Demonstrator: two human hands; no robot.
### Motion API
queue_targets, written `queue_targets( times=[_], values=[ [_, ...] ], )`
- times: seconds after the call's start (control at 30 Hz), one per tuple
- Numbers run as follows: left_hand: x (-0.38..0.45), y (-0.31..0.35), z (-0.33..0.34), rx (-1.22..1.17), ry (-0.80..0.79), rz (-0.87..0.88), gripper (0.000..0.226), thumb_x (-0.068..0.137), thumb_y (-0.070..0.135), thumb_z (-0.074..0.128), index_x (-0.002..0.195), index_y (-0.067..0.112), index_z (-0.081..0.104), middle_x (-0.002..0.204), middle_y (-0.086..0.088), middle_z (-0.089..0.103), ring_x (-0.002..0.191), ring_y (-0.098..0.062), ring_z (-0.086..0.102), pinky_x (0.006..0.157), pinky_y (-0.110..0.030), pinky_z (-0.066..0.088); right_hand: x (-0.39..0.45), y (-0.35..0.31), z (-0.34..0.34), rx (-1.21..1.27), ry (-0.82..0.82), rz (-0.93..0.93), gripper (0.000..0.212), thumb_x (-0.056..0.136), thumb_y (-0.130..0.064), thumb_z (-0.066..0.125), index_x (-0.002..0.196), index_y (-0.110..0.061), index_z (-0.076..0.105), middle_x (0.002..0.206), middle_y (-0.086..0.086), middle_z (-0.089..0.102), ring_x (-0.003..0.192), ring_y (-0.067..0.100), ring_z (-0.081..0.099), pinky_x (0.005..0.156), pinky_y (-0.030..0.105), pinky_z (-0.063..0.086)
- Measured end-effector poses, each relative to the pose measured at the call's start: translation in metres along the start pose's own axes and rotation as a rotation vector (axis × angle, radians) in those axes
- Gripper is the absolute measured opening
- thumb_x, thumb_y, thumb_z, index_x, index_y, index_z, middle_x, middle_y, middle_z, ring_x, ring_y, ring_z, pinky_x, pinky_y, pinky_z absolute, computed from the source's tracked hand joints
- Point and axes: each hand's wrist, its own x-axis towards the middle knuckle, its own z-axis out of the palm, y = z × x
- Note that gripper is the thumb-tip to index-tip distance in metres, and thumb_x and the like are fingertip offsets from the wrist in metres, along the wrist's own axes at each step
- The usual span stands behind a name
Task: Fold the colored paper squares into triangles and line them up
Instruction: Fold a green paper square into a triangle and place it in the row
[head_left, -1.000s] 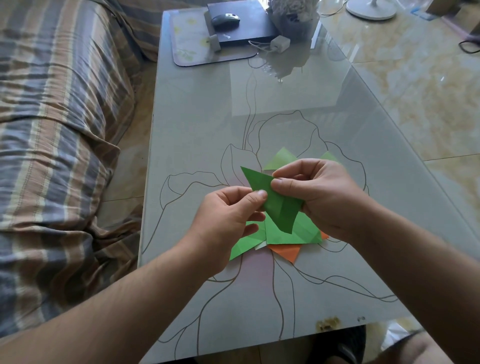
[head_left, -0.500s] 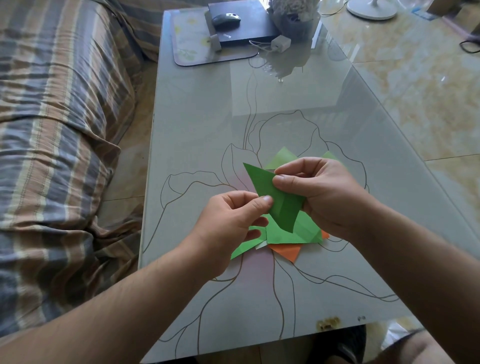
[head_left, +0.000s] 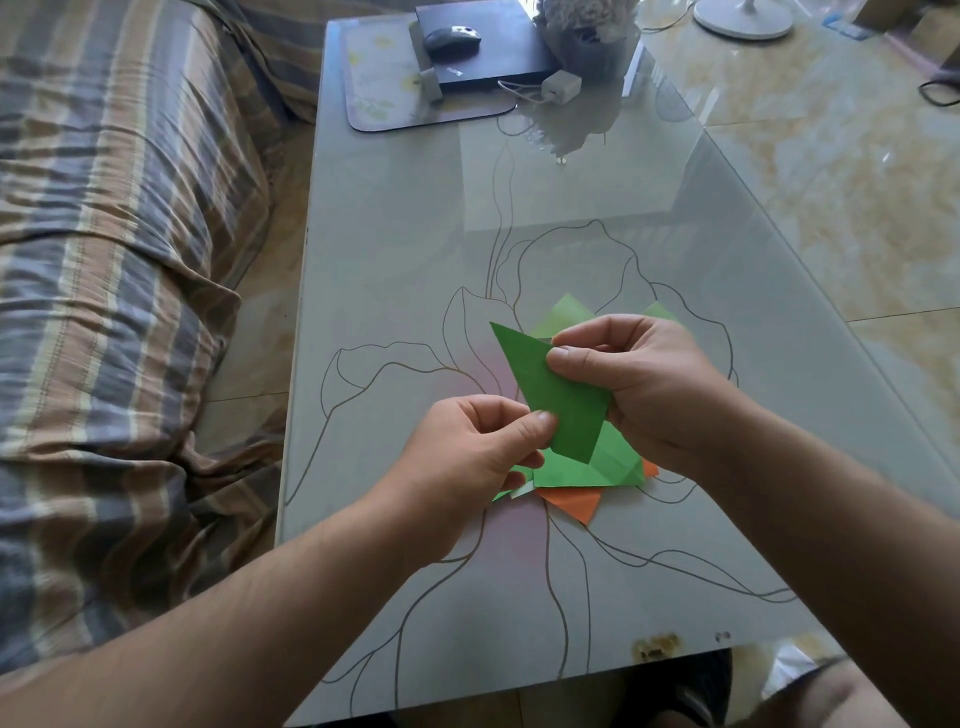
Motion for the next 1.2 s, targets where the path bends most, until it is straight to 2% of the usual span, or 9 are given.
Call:
queue_targets(
  times=[0.2,0.43,0.6,0.8,0.93,1.03,1.2],
  values=[
    [0.000,0.003,-0.002,0.015,-0.020,-0.016,0.016,0.092,0.026,0.075,0.089,0.010,0.074,0.084,-0.006,0.075,0.079,-0.019,0.069,0.079,-0.039,0.055,0.000,-0.002,-0.001,0.021,0.001,0.003,0.022,0.064,-0.012,0.082,0.084,-0.006,0.074,0.079,0.015,0.073,0.075,0.028,0.073,0.077,0.040,0.063],
    [-0.001,0.003,-0.002,0.112,-0.061,0.023,0.019,0.091,0.028,0.075,0.092,0.009,0.076,0.084,-0.009,0.075,0.078,-0.016,0.069,0.077,-0.037,0.054,0.001,-0.003,-0.004,0.026,0.009,-0.008,0.023,0.064,-0.012,0.082,0.084,-0.005,0.073,0.078,0.015,0.072,0.075,0.029,0.072,0.083,0.045,0.061],
    [0.000,0.010,-0.007,0.162,-0.128,-0.033,0.018,0.091,0.030,0.076,0.098,0.013,0.075,0.100,-0.010,0.078,0.086,-0.019,0.072,0.083,-0.038,0.056,0.002,-0.001,-0.006,0.027,-0.013,-0.006,0.029,0.065,-0.010,0.082,0.091,-0.005,0.072,0.085,0.019,0.072,0.079,0.031,0.074,0.076,0.040,0.064],
    [0.002,0.016,-0.015,0.219,-0.110,0.064,0.012,0.089,0.023,0.078,0.083,0.015,0.073,0.083,-0.009,0.074,0.079,-0.017,0.068,0.075,-0.032,0.051,0.000,-0.001,-0.005,0.038,-0.037,-0.002,0.034,0.066,-0.011,0.080,0.098,-0.005,0.072,0.091,0.020,0.075,0.084,0.032,0.074,0.080,0.043,0.062],
    [0.001,0.018,-0.020,0.248,-0.094,0.106,0.012,0.092,0.013,0.075,0.081,0.012,0.070,0.084,-0.014,0.072,0.077,-0.017,0.066,0.069,-0.023,0.052,-0.001,-0.004,-0.006,-0.037,-0.105,0.043,0.027,0.076,-0.018,0.077,0.099,-0.005,0.072,0.092,0.015,0.076,0.086,0.026,0.074,0.084,0.041,0.061],
    [0.001,0.021,-0.023,0.255,-0.096,0.106,0.012,0.086,0.022,0.076,0.081,0.014,0.068,0.089,-0.021,0.072,0.078,-0.016,0.067,0.075,-0.032,0.050,-0.003,-0.003,-0.007,-0.216,-0.122,0.027,0.008,0.092,-0.017,0.073,0.090,-0.009,0.071,0.090,0.010,0.076,0.085,0.022,0.073,0.086,0.040,0.058],
    [0.000,0.024,-0.023,0.227,-0.128,0.054,0.014,0.096,0.018,0.069,0.082,0.018,0.067,0.085,-0.002,0.074,0.080,-0.016,0.069,0.082,-0.037,0.050,-0.004,-0.004,-0.005,-0.206,-0.109,-0.012,0.011,0.094,-0.012,0.071,0.083,-0.012,0.070,0.083,0.009,0.072,0.078,0.019,0.071,0.078,0.036,0.058]
  ],
)
